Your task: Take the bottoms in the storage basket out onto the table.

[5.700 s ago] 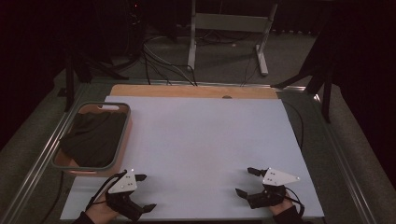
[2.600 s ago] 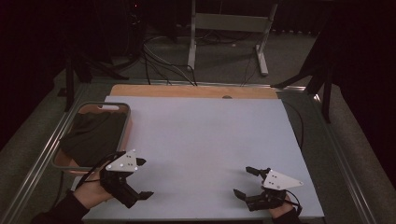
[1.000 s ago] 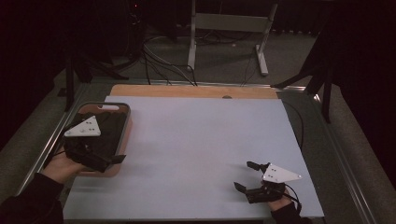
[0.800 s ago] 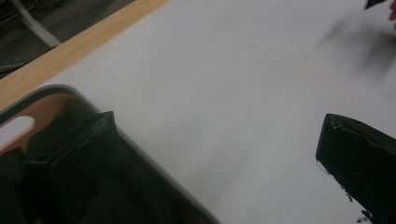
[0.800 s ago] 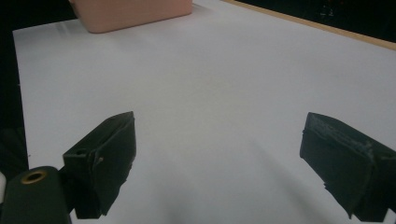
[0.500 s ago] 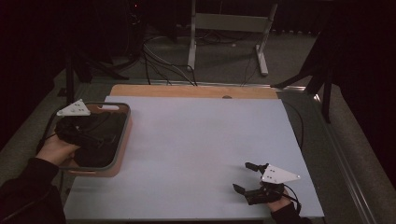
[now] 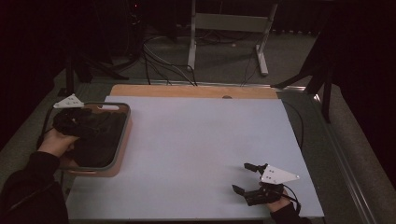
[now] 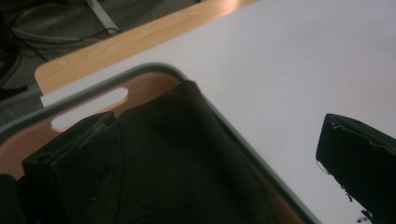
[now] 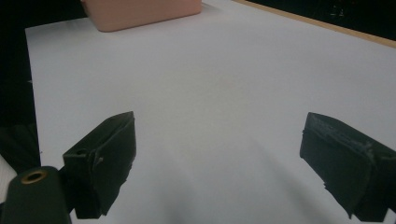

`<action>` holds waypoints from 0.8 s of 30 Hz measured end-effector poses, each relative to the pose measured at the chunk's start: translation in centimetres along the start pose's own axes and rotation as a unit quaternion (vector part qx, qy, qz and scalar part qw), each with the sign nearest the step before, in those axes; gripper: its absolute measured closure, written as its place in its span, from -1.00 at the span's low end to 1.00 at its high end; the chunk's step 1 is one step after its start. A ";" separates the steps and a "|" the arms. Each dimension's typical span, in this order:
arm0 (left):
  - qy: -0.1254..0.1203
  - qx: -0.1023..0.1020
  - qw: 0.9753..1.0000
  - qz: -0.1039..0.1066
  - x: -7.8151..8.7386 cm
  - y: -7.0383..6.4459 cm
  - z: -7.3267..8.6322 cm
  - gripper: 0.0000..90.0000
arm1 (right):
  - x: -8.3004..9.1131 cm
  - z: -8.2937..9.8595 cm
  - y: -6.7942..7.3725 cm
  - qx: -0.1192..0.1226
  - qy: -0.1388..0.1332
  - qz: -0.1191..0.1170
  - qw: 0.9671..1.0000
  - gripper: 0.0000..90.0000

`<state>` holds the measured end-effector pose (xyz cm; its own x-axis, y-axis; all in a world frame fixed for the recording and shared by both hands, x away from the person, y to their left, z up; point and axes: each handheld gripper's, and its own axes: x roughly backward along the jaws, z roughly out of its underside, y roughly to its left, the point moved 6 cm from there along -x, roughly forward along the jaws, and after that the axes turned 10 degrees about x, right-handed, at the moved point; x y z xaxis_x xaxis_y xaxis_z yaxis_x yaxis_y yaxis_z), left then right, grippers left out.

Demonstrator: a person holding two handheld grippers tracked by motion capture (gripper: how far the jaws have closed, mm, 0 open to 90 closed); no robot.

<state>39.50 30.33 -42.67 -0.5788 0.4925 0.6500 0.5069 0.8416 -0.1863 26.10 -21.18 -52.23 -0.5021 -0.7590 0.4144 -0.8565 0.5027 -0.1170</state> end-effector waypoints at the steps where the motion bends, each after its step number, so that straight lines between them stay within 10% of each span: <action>1: 0.002 0.003 1.000 -0.006 -0.3 0.3 0.1 -0.99 | 0.0 0.0 0.0 0.000 0.001 -0.001 1.000 -0.75; 24: 0.070 0.029 0.994 -0.072 -5.1 4.4 2.2 -0.99 | -0.3 0.1 0.4 0.005 0.007 -0.014 1.000 -0.75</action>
<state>43.26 31.99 -48.42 -0.5462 0.3333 0.7685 0.3843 0.9149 -0.1236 25.90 -20.76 -52.52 -0.4753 -0.7671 0.4309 -0.8718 0.4768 -0.1129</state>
